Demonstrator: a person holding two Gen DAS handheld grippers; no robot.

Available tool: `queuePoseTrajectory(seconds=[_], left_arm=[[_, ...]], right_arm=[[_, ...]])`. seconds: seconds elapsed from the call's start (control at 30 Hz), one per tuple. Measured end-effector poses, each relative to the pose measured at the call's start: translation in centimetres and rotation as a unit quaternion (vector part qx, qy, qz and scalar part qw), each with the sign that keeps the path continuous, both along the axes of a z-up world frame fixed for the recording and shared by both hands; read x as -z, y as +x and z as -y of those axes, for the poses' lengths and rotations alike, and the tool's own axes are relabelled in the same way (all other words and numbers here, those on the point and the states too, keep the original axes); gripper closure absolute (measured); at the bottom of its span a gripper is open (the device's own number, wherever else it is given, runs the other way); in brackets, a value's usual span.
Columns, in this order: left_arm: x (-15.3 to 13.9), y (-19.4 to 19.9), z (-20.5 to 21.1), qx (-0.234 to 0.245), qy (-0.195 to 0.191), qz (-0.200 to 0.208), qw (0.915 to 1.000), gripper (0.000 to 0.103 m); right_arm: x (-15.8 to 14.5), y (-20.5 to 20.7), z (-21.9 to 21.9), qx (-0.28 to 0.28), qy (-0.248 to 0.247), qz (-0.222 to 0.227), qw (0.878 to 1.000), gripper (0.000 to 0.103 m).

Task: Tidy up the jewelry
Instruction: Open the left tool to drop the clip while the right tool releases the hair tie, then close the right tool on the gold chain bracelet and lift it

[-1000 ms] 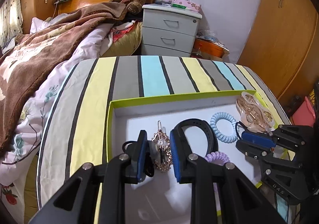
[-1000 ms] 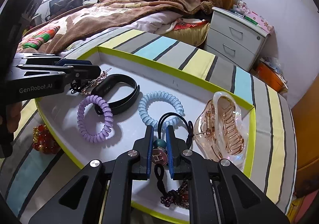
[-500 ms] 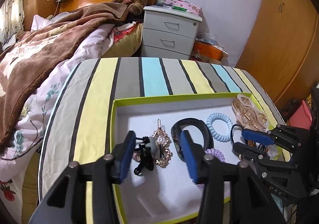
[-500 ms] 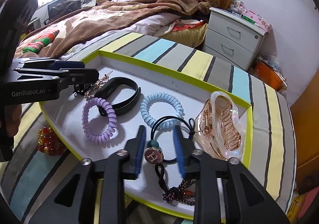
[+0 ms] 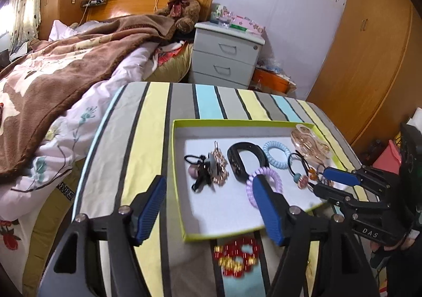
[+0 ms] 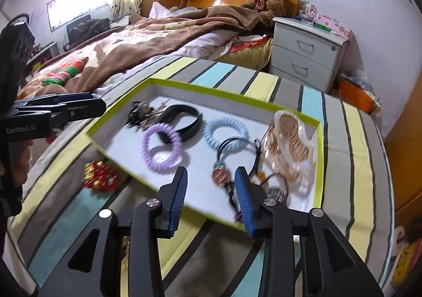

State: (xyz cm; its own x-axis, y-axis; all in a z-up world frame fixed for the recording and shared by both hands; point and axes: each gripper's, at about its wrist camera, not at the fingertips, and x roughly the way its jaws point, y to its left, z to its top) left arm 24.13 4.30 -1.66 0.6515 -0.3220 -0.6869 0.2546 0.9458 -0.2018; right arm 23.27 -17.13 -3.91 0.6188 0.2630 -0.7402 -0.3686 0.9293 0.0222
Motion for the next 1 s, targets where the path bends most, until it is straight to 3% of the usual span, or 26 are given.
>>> queuePoseTrajectory(seconds=[0.13, 0.43, 0.63, 1.0], left_arm=[[-0.2, -2.4, -1.0, 0.0, -0.003, 0.008, 1.0, 0.029], [0.1, -6.0, -3.7, -0.019, -0.027, 0.008, 0.9994, 0.027], [0.5, -7.2, -4.9, -0.027, -0.029, 0.005, 0.9992, 0.027], [1.5, -8.2, -6.2, -0.039, -0.038, -0.006, 0.9985, 0.027]], right_arm=[[0.3, -2.2, -0.3, -0.016, 0.016, -0.011, 1.0, 0.05], [0.9, -6.1, -3.1, -0.042, 0.013, -0.022, 0.999, 0.05], [2.0, -6.5, -4.9, -0.037, -0.017, -0.035, 0.999, 0.05], [3.3, -6.1, -5.7, -0.009, -0.025, -0.05, 0.998, 0.05]])
